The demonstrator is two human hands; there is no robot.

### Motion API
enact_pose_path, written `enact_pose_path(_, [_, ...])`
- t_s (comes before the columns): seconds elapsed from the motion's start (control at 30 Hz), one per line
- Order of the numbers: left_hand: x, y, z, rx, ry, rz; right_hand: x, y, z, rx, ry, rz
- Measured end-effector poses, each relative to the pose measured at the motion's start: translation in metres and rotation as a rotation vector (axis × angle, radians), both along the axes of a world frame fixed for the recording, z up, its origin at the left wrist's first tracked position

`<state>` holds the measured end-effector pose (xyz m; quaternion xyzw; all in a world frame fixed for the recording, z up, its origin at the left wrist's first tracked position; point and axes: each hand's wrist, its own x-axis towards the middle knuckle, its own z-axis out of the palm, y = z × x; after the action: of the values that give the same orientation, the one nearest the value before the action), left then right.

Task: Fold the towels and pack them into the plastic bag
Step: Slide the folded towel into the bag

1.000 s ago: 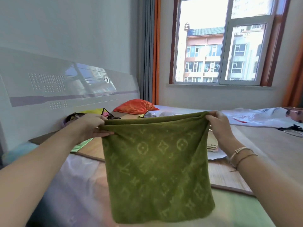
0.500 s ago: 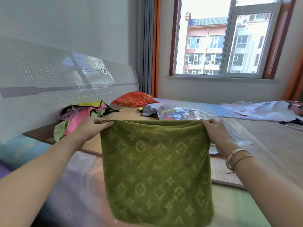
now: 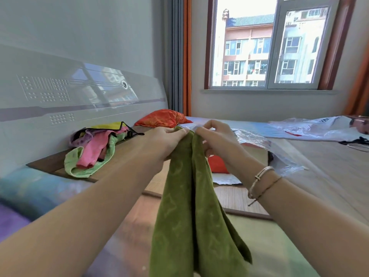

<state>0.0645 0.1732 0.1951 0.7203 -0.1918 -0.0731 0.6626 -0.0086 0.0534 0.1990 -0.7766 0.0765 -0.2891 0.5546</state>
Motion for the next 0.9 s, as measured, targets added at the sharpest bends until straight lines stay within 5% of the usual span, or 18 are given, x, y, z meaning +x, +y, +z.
enact_pose_path(0.1, [-0.013, 0.008, 0.003, -0.127, 0.103, -0.140, -0.003, -0.003, 0.002, -0.008, -0.058, 0.019])
enact_pose_path(0.23, [-0.027, 0.023, 0.004, -0.110, 0.013, -0.360, -0.002, -0.008, 0.004, -0.004, -0.095, 0.132])
enact_pose_path(0.37, [-0.023, 0.027, -0.002, -0.117, 0.026, -0.202, -0.002, -0.011, 0.006, -0.105, 0.003, 0.317])
enact_pose_path(0.47, [-0.019, 0.034, -0.002, -0.139, 0.035, -0.230, -0.004, -0.013, 0.006, -0.212, -0.005, 0.184])
enact_pose_path(0.67, [-0.003, 0.070, 0.018, -0.237, -0.035, -0.349, -0.007, -0.024, 0.008, -0.575, 0.444, 0.368])
enact_pose_path(0.9, [0.052, 0.122, 0.026, -0.175, -0.066, -0.141, 0.023, -0.013, 0.041, -0.169, 0.213, 0.440])
